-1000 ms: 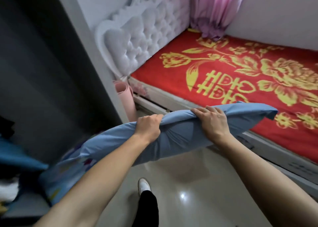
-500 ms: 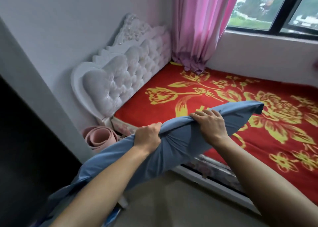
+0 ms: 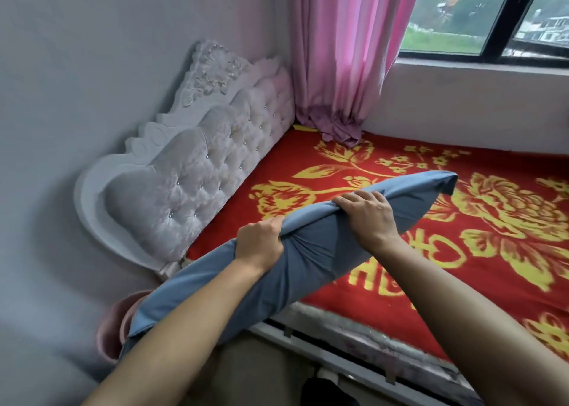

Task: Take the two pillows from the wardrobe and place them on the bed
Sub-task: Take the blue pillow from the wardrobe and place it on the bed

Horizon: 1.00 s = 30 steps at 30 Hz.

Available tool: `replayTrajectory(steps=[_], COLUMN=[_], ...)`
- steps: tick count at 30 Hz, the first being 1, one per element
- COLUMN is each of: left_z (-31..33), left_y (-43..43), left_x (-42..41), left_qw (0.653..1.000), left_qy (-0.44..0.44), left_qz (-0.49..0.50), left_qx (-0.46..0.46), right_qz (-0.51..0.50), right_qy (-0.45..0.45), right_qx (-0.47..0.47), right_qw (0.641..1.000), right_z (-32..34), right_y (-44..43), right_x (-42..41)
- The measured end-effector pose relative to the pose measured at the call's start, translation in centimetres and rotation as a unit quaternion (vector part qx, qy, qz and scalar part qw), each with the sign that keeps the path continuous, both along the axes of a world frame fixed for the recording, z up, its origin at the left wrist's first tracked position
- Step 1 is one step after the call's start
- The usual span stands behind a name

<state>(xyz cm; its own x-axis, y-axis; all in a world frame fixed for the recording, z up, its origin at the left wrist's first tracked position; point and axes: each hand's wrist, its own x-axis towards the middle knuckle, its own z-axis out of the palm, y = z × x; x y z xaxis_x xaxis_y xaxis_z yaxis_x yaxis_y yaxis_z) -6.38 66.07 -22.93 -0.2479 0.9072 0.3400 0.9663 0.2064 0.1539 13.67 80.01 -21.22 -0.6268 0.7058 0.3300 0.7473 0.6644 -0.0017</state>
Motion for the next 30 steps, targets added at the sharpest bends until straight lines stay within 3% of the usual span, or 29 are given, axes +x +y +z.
replayTrajectory(steps=[6, 12, 14, 16, 18, 20, 22, 26, 30], left_z=[-1.2, -1.9, -2.2, -2.8, -3.0, -3.2, -3.4, -4.6, -6.9], left_y=[11.0, 19.0, 21.1, 23.3, 25.7, 28.5, 31.2, 36.4, 40.9], left_x=[-5.3, -9.2, -10.7, -12.7, -14.9, -16.8, -18.6, -22.1, -26.6], left_qw=[0.998, 0.998, 0.996, 0.995, 0.99, 0.984, 0.975, 0.927, 0.817], left_qy=[0.007, -0.037, -0.059, -0.089, -0.131, -0.175, -0.223, -0.375, -0.576], left_qz=[0.026, 0.035, 0.046, 0.047, 0.045, 0.032, 0.014, -0.021, -0.03], left_qx=[-0.056, -0.048, -0.041, -0.021, -0.006, 0.001, 0.009, 0.014, 0.005], right_qz=[0.008, -0.025, -0.065, -0.114, -0.16, -0.159, -0.154, -0.218, -0.295], right_qy=[0.018, 0.039, 0.102, 0.18, 0.235, 0.289, 0.321, 0.337, 0.385], right_qx=[-0.066, -0.079, -0.109, -0.168, -0.282, -0.387, -0.423, -0.447, -0.393], right_qw=[0.998, 0.996, 0.987, 0.962, 0.916, 0.861, 0.833, 0.8, 0.781], right_z=[-3.5, -5.2, -5.9, -6.7, -7.9, -9.3, -10.5, -12.6, -15.2], right_y=[11.6, 19.9, 21.1, 22.6, 24.0, 25.1, 26.0, 27.4, 28.9], right_x=[-6.1, -12.2, -14.2, -16.1, -17.9, -19.5, -20.7, -22.9, -26.7])
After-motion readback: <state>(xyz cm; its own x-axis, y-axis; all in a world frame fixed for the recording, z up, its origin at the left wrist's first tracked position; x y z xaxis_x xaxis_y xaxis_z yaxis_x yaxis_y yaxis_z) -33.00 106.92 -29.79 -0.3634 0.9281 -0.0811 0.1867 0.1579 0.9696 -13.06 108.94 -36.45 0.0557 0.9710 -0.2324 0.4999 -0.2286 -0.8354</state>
